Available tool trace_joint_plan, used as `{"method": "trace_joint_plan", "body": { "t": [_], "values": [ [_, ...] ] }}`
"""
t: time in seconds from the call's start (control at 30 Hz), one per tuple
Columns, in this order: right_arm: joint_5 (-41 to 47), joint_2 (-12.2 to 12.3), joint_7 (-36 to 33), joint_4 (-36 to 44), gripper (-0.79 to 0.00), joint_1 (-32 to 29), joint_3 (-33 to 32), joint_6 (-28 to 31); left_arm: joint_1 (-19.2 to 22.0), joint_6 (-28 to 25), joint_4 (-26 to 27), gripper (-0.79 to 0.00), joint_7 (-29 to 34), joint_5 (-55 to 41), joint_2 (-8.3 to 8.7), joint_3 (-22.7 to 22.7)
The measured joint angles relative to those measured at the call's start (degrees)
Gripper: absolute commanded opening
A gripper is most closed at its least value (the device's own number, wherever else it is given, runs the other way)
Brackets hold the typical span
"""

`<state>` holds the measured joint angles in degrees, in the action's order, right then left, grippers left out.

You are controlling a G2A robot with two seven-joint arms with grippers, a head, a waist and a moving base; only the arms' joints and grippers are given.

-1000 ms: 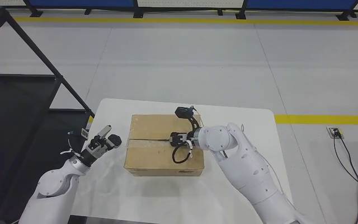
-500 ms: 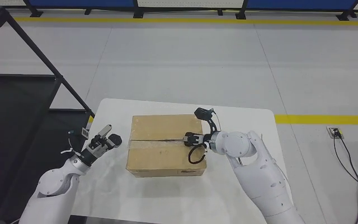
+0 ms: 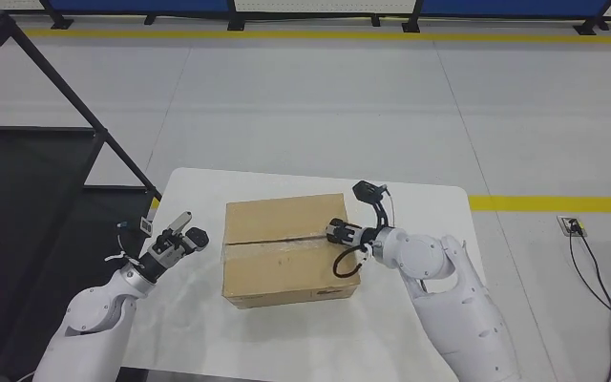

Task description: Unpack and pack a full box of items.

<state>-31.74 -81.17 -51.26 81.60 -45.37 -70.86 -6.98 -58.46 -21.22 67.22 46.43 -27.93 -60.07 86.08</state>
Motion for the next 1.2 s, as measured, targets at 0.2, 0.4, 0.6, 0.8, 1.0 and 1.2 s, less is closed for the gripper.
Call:
{"method": "trace_joint_plan", "body": {
  "t": [0.2, 0.4, 0.6, 0.8, 1.0, 1.2],
  "values": [
    [0.24, 0.18, 2.45, 3.35, -0.785, -1.36, 0.71, 2.16, 0.04, 0.05, -0.12, 0.0, -0.07, -0.1, 0.0, 0.04],
    [1.44, -0.54, 1.53, -2.16, -0.785, 3.49, 4.55, 2.38, -0.29, -0.13, -0.02, 0.0, 0.03, -0.06, -0.02, -0.04],
    [3.9, -1.46, -0.4, -10.01, -0.785, 8.87, 7.95, 3.14, -0.91, -0.46, -0.1, 0.0, 0.39, -0.59, 0.12, 0.76],
    [5.47, -2.48, 0.28, -13.97, -0.785, 11.91, 11.28, 3.72, -1.25, -0.55, -0.16, 0.0, 0.72, -0.88, 0.23, 1.31],
    [7.31, -4.07, 0.99, -18.07, -0.785, 15.49, 15.65, 4.78, -1.93, -0.89, -0.14, 0.0, 1.01, -1.34, 0.34, 1.9],
    [9.66, -6.31, 2.29, -23.63, -0.785, 19.83, 20.34, 6.43, -3.02, -1.3, -0.15, 0.0, 1.53, -1.91, 0.58, 3.19]
  ]
}}
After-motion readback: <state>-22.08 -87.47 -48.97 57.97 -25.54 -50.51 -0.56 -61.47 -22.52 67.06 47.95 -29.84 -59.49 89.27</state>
